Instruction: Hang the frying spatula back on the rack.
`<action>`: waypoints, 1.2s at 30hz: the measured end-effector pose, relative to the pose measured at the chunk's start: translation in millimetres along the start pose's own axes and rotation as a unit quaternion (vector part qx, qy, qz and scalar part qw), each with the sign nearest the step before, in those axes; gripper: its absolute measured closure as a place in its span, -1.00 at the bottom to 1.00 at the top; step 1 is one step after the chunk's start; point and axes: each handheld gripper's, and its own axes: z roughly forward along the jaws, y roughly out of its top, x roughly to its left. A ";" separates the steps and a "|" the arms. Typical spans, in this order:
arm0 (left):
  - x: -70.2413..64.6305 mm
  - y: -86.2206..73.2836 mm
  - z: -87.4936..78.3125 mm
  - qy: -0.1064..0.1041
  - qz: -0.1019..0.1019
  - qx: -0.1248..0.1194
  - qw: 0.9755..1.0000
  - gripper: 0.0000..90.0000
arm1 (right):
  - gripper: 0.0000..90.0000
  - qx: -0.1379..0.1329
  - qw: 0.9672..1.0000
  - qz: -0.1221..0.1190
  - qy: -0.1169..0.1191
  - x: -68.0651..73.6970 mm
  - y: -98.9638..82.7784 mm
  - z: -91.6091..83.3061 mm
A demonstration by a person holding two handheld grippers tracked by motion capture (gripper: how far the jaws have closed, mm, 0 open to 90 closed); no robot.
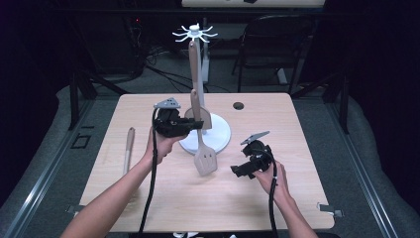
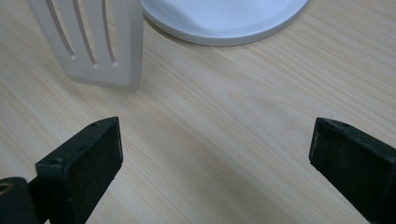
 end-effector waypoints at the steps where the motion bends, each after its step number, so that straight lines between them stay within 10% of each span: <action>1: -0.1 2.0 0.4 0.000 0.002 0.001 1.000 0.71 | -0.95 0.000 1.000 0.000 0.000 0.0 0.0 0.0; 36: -10.3 66.0 19.4 0.037 0.065 0.015 0.997 0.71 | -0.95 0.005 1.000 0.004 -0.001 -2.2 0.7 2.7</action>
